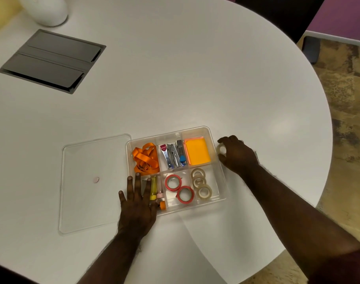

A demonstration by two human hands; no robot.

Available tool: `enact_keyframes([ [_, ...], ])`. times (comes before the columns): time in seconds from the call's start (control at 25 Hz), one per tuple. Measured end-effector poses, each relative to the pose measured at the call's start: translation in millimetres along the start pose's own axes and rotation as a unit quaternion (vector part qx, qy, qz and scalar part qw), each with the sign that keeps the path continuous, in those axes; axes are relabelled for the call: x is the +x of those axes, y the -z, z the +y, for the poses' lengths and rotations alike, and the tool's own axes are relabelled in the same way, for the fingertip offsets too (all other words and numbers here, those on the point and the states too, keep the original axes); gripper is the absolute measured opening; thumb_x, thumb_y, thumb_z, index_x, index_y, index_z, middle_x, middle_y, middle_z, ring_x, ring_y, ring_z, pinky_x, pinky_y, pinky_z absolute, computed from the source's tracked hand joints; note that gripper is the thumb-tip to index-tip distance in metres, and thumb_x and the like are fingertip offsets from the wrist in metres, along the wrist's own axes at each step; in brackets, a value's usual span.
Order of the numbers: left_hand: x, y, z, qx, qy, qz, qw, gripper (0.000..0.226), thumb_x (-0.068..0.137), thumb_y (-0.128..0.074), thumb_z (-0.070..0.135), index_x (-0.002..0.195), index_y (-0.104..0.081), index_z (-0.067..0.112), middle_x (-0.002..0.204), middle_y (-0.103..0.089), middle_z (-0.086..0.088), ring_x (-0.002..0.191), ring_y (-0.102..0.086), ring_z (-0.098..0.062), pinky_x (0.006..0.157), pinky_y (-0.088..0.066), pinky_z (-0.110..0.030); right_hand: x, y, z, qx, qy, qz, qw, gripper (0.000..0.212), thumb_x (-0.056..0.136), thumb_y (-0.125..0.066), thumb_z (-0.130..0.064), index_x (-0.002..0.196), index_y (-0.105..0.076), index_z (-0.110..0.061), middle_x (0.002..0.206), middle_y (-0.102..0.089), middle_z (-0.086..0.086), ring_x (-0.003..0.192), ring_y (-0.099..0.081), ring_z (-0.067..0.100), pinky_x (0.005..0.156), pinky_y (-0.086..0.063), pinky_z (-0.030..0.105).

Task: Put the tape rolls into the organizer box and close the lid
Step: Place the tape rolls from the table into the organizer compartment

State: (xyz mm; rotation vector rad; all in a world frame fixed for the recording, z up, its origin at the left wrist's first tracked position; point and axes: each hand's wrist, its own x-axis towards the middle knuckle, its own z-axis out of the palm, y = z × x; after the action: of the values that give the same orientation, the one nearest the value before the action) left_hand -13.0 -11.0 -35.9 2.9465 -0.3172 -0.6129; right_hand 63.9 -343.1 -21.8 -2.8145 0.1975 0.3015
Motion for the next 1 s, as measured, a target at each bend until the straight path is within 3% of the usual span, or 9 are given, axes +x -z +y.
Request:
enact_keyframes([
  [0.16, -0.3, -1.9, -1.7, -0.002, 0.001, 0.006, 1.0, 0.074, 0.09, -0.012, 0.058, 0.149, -0.026, 0.016, 0.159, -0.015, -0.02, 0.146, -0.009, -0.043, 0.108, -0.023, -0.073, -25.8, 5.8, -4.4, 0.01, 0.014, 0.088, 0.996, 0.022, 0.086, -0.058, -0.02, 0.107, -0.058, -0.027, 0.098, -0.066, -0.003, 0.089, -0.063, 0.023, 0.064, -0.048, 0.032],
  [0.36, -0.3, -2.9, -1.6, -0.003, -0.001, 0.014, 1.0, 0.077, 0.089, -0.005, 0.06, 0.15, -0.023, 0.017, 0.16, -0.011, -0.019, 0.146, -0.005, -0.042, 0.11, -0.02, -0.072, -45.1, -6.2, 24.4, 0.114, -0.124, 0.057, 0.984, 0.031, 0.089, -0.052, -0.005, 0.116, -0.062, -0.017, 0.116, -0.062, 0.009, 0.101, -0.062, 0.032, 0.083, -0.054, 0.041],
  [0.44, 0.0, -3.9, -2.4, -0.005, 0.0, 0.019, 1.0, 0.076, 0.089, -0.006, 0.06, 0.15, -0.021, 0.017, 0.16, -0.009, -0.019, 0.147, -0.003, -0.041, 0.111, -0.019, -0.071, -69.4, -17.4, 30.1, 0.024, -0.219, 0.094, 0.971, 0.029, 0.092, -0.05, -0.016, 0.119, -0.058, -0.014, 0.115, -0.057, 0.016, 0.097, -0.06, 0.041, 0.074, -0.054, 0.044],
  [0.52, -0.6, -5.4, -3.0, -0.004, -0.005, 0.016, 1.0, 0.075, 0.09, -0.008, 0.059, 0.15, -0.02, 0.017, 0.16, -0.009, -0.019, 0.147, -0.003, -0.042, 0.11, -0.02, -0.072, -111.0, -40.2, 27.2, -0.067, -0.263, 0.107, 0.957, 0.044, 0.09, -0.052, -0.041, 0.12, -0.054, -0.009, 0.11, -0.055, 0.022, 0.088, -0.059, 0.042, 0.059, -0.055, 0.042],
  [0.6, 0.0, -6.4, -3.6, -0.002, -0.007, 0.014, 1.0, 0.076, 0.09, -0.005, 0.06, 0.151, -0.019, 0.017, 0.16, -0.008, -0.019, 0.147, -0.003, -0.042, 0.11, -0.02, -0.072, -156.9, -68.3, 20.4, -0.063, -0.262, 0.091, 0.959, 0.058, 0.083, -0.06, -0.053, 0.124, -0.051, -0.012, 0.117, -0.052, 0.023, 0.089, -0.059, 0.042, 0.054, -0.056, 0.041],
  [0.68, 0.3, -5.2, -3.6, -0.004, -0.007, 0.011, 1.0, 0.078, 0.089, -0.003, 0.062, 0.151, -0.019, 0.017, 0.16, -0.008, -0.019, 0.147, -0.003, -0.042, 0.11, -0.02, -0.072, -181.8, -91.9, 20.3, -0.007, -0.25, 0.078, 0.965, 0.061, 0.078, -0.072, -0.039, 0.128, -0.05, -0.013, 0.124, -0.049, 0.022, 0.093, -0.057, 0.045, 0.059, -0.057, 0.045],
  [0.8, 0.6, -3.4, -3.4, -0.004, -0.011, 0.008, 1.0, 0.077, 0.09, -0.004, 0.061, 0.15, -0.021, 0.017, 0.16, -0.01, -0.02, 0.147, -0.005, -0.043, 0.108, -0.021, -0.074, -185.1, -101.7, 24.7, -0.002, -0.203, 0.091, 0.975, 0.055, 0.075, -0.077, -0.018, 0.124, -0.055, -0.006, 0.114, -0.055, 0.023, 0.087, -0.058, 0.042, 0.057, -0.056, 0.042],
  [1.0, 0.0, -2.9, -2.9, -0.004, -0.009, 0.006, 1.0, 0.08, 0.088, -0.002, 0.064, 0.15, -0.02, 0.017, 0.16, -0.008, -0.019, 0.147, -0.003, -0.042, 0.109, -0.02, -0.073, -167.3, -76.0, 28.4, 0.033, -0.174, 0.132, 0.975, 0.05, 0.075, -0.077, -0.024, 0.119, -0.058, -0.008, 0.108, -0.06, 0.015, 0.092, -0.062, 0.036, 0.057, -0.056, 0.038],
])
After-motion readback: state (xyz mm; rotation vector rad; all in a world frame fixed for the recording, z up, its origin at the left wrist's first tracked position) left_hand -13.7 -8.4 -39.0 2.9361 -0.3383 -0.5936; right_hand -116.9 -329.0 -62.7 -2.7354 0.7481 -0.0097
